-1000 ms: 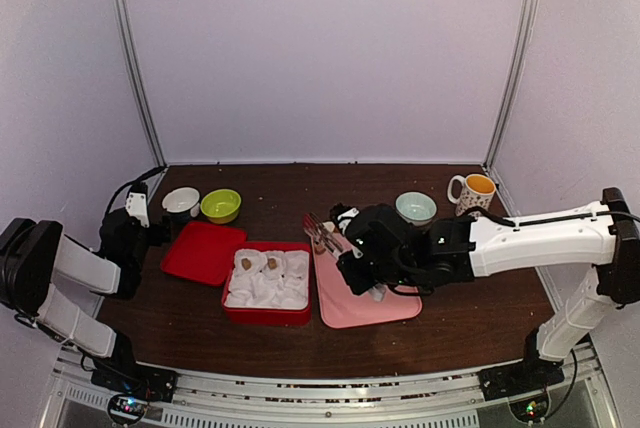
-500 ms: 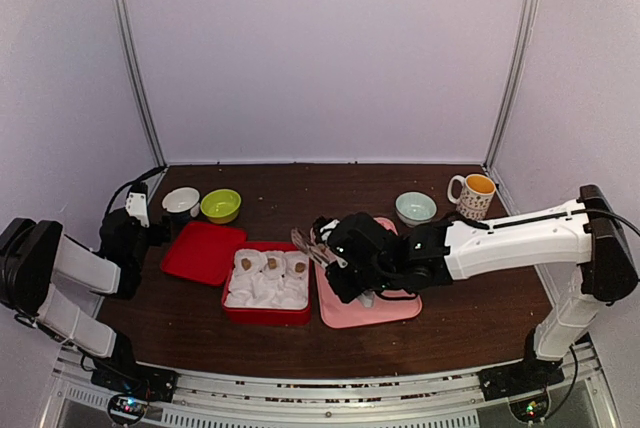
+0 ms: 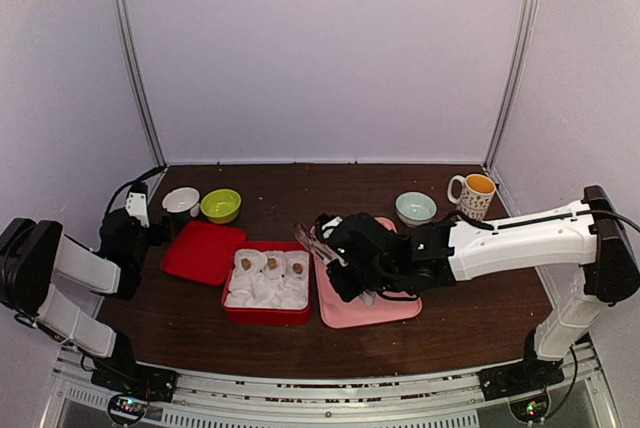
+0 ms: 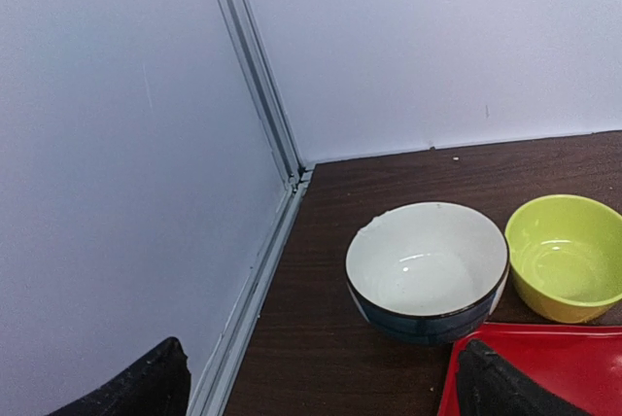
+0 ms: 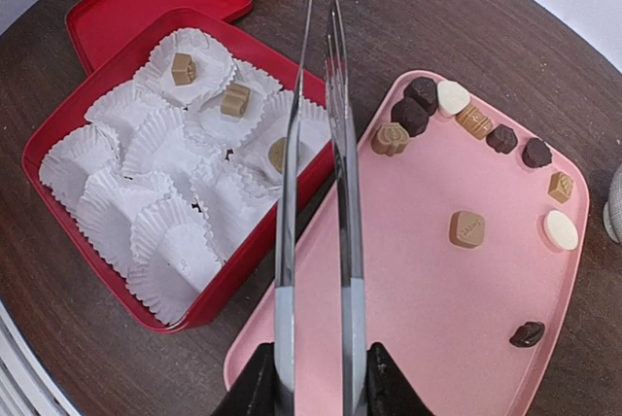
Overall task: Pack the chocolate
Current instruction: Place the fake chocolate in the empty pocket of the box, then pick up the fake chocolate from the plate.
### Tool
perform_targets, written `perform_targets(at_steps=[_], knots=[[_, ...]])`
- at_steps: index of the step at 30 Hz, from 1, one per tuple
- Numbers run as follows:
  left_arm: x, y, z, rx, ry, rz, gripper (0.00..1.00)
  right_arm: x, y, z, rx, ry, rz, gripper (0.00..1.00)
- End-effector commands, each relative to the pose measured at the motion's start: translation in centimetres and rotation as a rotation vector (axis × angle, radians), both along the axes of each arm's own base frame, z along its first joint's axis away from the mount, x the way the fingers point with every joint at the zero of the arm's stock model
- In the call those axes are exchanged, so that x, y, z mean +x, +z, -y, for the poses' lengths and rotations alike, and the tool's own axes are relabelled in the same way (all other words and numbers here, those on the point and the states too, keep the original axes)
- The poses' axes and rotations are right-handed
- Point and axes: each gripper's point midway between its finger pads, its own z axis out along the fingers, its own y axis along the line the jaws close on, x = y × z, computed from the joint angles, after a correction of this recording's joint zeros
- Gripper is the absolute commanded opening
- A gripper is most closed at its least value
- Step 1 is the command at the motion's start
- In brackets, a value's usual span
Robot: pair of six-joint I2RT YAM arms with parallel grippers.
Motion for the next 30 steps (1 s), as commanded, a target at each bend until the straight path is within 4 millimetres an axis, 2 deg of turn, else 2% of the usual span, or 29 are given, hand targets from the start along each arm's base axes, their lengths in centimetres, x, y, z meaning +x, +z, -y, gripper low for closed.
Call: perform_targets(at_steps=[1,7,10,18,30], knots=[[0.5,1.6,-0.3,-0.012,0.009,0.061,0.98,0.7,2.0,2.2,0.027,-0.091,0.067,0.26],[0.5,1.6,-0.3,-0.012,0.009,0.060,0.98,1.0,0.4,5.2,-0.051,-0.184,0.053,0.26],[0.5,1.6,-0.3,-0.012,0.010,0.061,0.98,1.1,-0.5,6.4,-0.058,-0.223,0.030,0.31],[0.5,1.6,-0.3,-0.012,0.009,0.060,0.98,1.9,-3.9,9.5,-0.102,-0.321,-0.062,0.32],[0.5,1.6,-0.3,-0.012,0.010,0.061,0.98,2.6,-6.2,9.4,-0.104,-0.323,-0.124,0.40]])
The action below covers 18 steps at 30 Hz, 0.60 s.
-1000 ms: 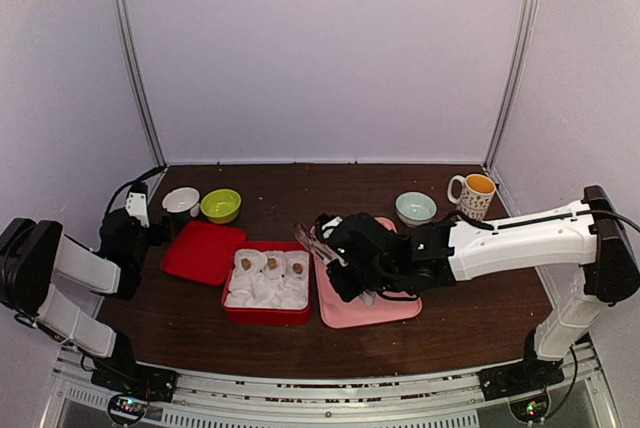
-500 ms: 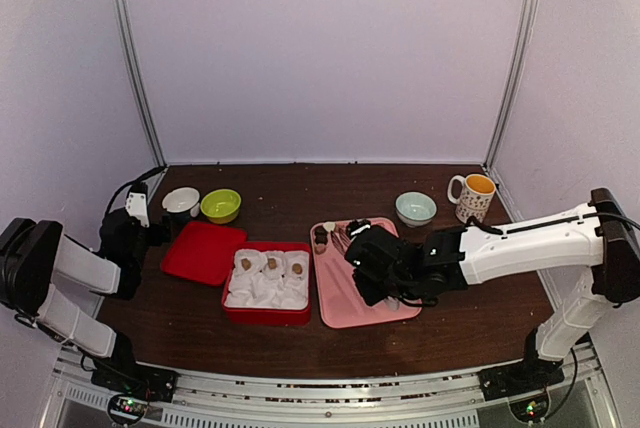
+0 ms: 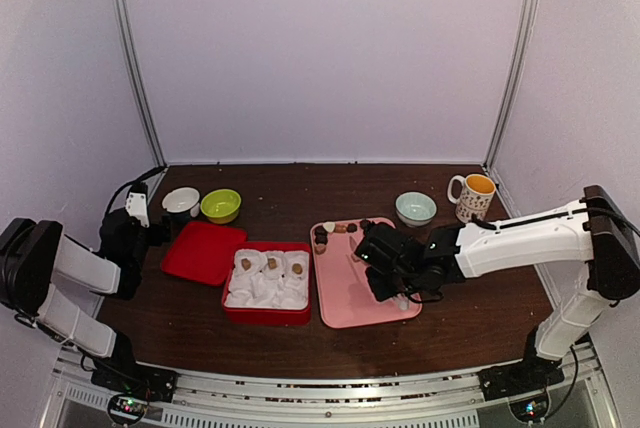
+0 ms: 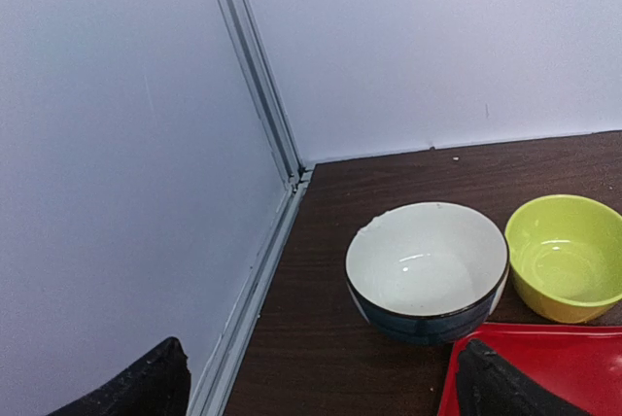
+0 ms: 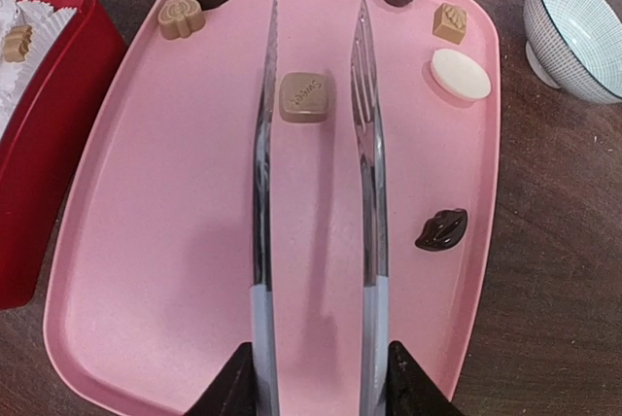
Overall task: Pack the chocolate
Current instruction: Pick up the fake chocolate from the plate.
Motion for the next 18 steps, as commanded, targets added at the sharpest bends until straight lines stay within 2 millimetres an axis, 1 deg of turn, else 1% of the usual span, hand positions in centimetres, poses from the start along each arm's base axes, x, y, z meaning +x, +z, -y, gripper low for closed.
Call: perform_targets(at_steps=[1,9,18], knots=[[0.5,1.6,-0.2,-0.012,0.008,0.060,0.98,0.4,-0.4,-0.4,0.023,-0.008,-0.008,0.41],[0.5,1.6,-0.3,-0.012,0.009,0.060,0.98,0.4,-1.4,-0.4,0.020,-0.010,-0.035,0.41],[0.5,1.6,-0.3,-0.012,0.010,0.061,0.98,0.4,-2.9,-0.2,0.007,-0.023,-0.059,0.39]])
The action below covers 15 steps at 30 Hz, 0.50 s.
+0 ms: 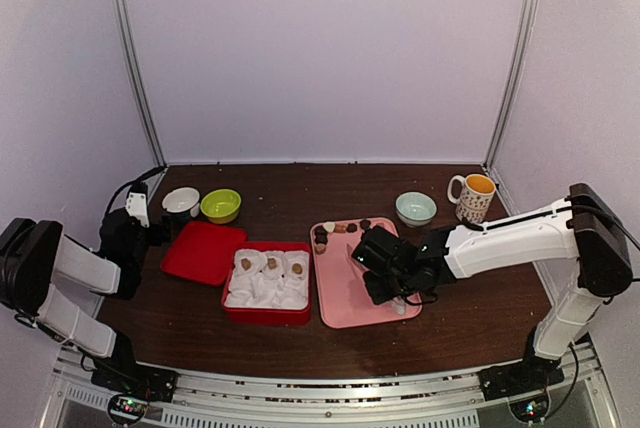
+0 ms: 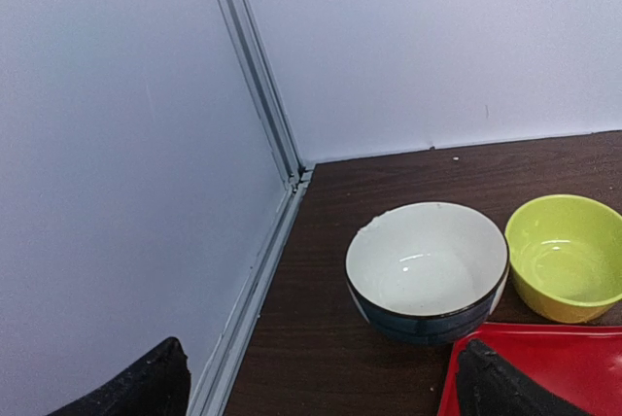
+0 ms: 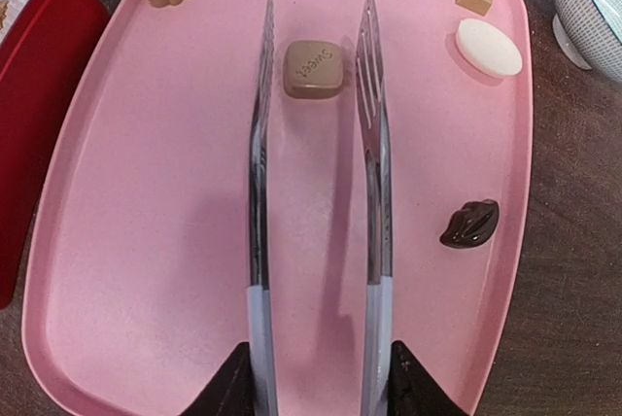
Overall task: Pack the chocolate
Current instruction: Pick up the fake chocolate from the plate.
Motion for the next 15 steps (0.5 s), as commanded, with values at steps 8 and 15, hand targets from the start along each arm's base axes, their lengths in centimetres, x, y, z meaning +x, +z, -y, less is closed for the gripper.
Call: perform_targets(at_steps=[8,15], knots=[[0.5,1.6,-0.3,-0.012,0.010,0.060,0.98,0.2,-0.3,-0.2,0.037,-0.021,-0.012,0.28],[0.5,1.6,-0.3,-0.011,0.010,0.061,0.98,0.4,1.5,-0.5,0.064,-0.007,0.009,0.26]])
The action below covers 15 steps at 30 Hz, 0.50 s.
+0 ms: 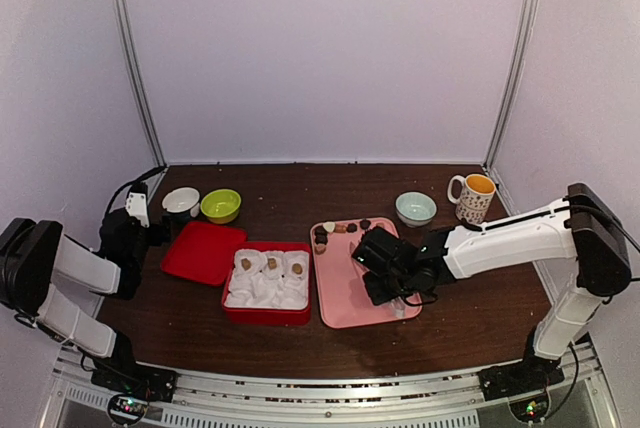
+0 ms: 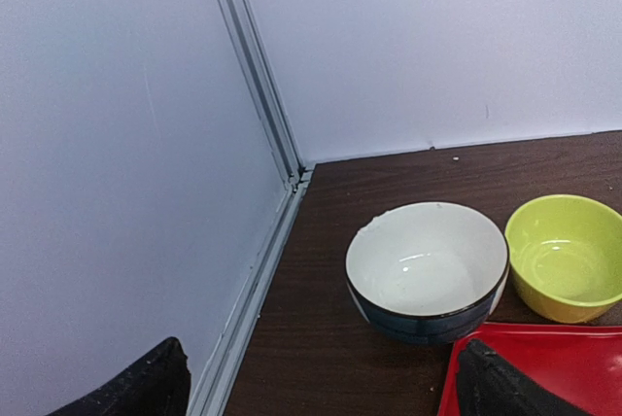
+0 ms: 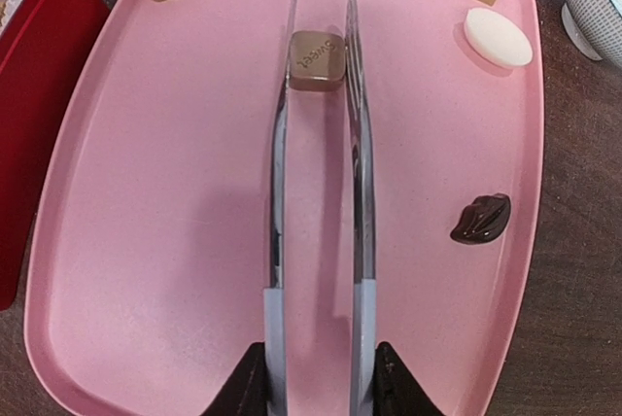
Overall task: Pack the chocolate
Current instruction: Pick up the fake chocolate from the plate.
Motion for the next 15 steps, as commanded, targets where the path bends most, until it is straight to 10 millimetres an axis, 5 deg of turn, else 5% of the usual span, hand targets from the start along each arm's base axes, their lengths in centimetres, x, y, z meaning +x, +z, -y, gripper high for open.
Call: perform_targets(at_steps=[1,6,15], knots=[[0.5,1.6,-0.3,-0.011,0.011,0.060,0.98,0.5,2.4,-0.4,0.054,0.002,0.034,0.27],[0.5,1.6,-0.3,-0.012,0.009,0.061,0.98,0.4,4.1,-1.2,0.106,0.038,0.049,0.27],[0.5,1.6,-0.3,-0.012,0.010,0.061,0.98,-2.0,8.5,-6.6,0.302,0.259,0.092,0.27]])
